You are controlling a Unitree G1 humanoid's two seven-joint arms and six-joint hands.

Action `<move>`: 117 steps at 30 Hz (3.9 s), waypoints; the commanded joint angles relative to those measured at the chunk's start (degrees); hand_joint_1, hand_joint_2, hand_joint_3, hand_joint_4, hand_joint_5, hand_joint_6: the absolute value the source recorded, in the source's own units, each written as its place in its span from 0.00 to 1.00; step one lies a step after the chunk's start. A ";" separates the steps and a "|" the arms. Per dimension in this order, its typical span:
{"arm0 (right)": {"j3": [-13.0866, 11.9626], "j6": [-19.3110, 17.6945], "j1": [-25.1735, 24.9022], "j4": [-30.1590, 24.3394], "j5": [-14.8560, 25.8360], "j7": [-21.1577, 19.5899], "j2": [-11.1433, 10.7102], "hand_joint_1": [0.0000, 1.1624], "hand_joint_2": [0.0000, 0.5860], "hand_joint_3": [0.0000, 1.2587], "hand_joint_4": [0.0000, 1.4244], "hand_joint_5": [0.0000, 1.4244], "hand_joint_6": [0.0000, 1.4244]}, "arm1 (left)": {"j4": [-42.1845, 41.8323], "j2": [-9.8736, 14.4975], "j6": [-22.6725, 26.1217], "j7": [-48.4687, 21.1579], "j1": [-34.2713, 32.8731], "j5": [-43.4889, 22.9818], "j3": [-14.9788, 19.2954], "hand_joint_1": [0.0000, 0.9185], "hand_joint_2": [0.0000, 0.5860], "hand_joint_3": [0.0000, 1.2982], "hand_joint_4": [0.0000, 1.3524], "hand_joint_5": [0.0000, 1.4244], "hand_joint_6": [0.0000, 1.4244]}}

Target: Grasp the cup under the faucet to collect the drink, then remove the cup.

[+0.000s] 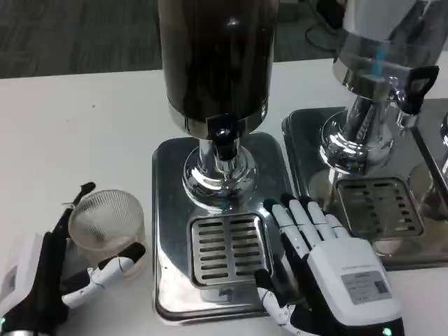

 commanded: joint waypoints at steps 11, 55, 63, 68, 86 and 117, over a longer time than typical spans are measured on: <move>-0.02 -0.06 -0.67 -0.25 0.74 0.65 0.13 0.29 0.72 0.04 0.00 0.00 0.07 | 1.38 0.61 -1.97 5.99 -0.59 2.93 -0.64 0.47 0.18 0.35 0.45 0.58 0.60; -0.49 1.14 0.13 -1.74 0.06 0.17 0.22 0.29 0.72 0.04 0.00 0.00 0.08 | 1.95 -1.97 -2.04 11.57 -12.96 14.92 -11.70 0.44 0.20 0.34 0.42 0.56 0.60; -0.52 1.73 0.74 -2.48 -0.69 -0.02 0.77 0.29 0.72 0.04 0.00 0.00 0.08 | 8.89 -3.84 -0.41 14.74 -17.99 18.00 -16.69 0.44 0.21 0.34 0.42 0.56 0.60; -0.35 2.61 1.20 -2.95 -1.88 -0.24 1.14 0.30 0.73 0.04 0.00 0.00 0.08 | 11.41 -4.28 -0.06 16.83 -19.25 19.12 -19.07 0.42 0.20 0.33 0.41 0.55 0.59; -0.49 1.64 0.50 -2.46 0.23 1.06 0.38 0.30 0.74 0.03 0.00 0.00 0.08 | 11.57 -2.93 -0.51 17.56 -17.29 16.33 -20.20 0.07 0.07 0.15 0.23 0.39 0.39; 0.04 7.88 0.72 -1.92 -8.53 -0.41 -0.43 0.31 0.70 0.00 0.00 0.00 0.00 | -24.62 8.65 26.58 3.91 9.17 19.31 -8.77 0.00 0.16 0.00 0.00 0.00 0.00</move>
